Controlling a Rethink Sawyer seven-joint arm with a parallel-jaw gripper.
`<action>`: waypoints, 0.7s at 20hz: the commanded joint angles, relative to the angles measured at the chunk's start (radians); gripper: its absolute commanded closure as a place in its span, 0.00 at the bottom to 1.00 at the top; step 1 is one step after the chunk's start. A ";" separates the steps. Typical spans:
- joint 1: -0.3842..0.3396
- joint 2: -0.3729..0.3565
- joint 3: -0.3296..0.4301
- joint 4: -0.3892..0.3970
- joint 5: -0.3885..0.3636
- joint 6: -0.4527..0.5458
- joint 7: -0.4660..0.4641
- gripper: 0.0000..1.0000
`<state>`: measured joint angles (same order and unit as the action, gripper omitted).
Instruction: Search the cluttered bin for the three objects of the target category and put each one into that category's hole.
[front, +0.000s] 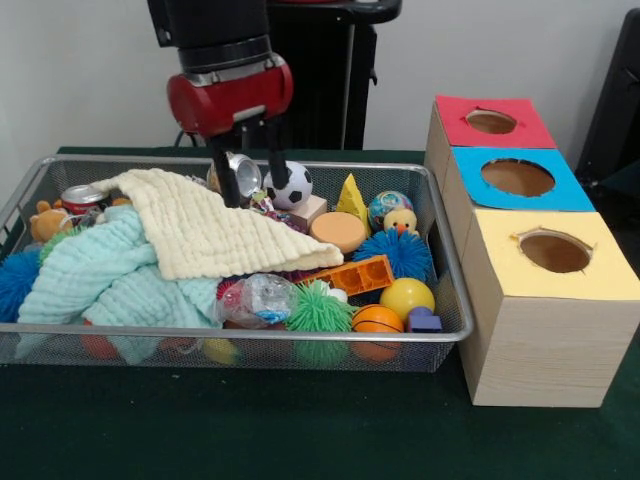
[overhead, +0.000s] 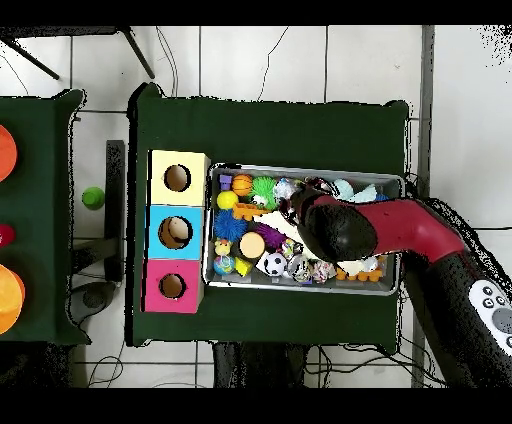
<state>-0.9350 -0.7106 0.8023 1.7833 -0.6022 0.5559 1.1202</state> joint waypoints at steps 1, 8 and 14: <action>0.043 0.049 -0.056 0.038 0.008 -0.063 0.137 0.00; 0.075 0.095 -0.114 -0.024 -0.046 -0.065 0.081 0.00; 0.080 0.096 -0.127 -0.040 -0.078 -0.091 0.057 0.00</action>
<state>-0.8638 -0.6498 0.7547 1.7830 -0.6169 0.5064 1.1202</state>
